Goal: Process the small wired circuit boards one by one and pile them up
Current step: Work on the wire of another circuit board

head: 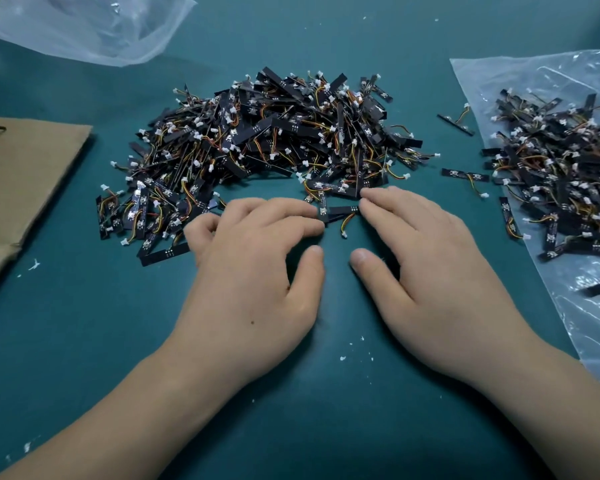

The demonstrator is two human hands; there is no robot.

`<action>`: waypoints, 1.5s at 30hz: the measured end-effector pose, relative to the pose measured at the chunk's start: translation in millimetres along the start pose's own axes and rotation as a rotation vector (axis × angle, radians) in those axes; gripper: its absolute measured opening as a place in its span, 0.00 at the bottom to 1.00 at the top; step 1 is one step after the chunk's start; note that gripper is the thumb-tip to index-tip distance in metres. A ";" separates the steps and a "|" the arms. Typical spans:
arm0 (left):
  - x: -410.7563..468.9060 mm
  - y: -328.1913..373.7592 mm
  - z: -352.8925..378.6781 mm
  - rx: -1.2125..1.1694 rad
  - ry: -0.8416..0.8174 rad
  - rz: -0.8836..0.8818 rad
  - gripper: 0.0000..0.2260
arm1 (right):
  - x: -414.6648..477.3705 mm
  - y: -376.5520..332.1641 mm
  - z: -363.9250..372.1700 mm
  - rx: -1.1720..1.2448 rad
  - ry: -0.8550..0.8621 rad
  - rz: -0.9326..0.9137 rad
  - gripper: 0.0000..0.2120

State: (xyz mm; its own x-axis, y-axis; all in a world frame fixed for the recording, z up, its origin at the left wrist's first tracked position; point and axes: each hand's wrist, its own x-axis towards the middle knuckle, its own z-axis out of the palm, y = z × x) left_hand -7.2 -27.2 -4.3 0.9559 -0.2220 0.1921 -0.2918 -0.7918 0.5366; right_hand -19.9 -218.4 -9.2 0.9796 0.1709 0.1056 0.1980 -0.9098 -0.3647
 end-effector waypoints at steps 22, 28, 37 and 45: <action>-1.1 -1.9 -2.1 -0.040 0.002 0.012 0.08 | -3.7 0.4 1.1 0.149 0.122 -0.017 0.15; -0.7 -1.1 -1.7 -0.028 0.013 0.017 0.07 | -6.7 3.0 0.3 0.215 0.195 -0.001 0.12; -1.0 0.8 -3.0 -0.019 0.022 0.021 0.06 | -6.5 3.2 0.4 0.593 0.354 0.233 0.06; -1.9 2.8 -5.0 -0.136 0.086 0.085 0.08 | -8.6 0.9 -1.4 0.710 0.264 0.065 0.09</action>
State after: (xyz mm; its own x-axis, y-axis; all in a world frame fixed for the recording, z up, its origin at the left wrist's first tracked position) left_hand -10.0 -26.1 1.0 0.9230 -0.2306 0.3081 -0.3787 -0.6864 0.6208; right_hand -28.1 -221.2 -9.2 0.9672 -0.0518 0.2486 0.2018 -0.4377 -0.8762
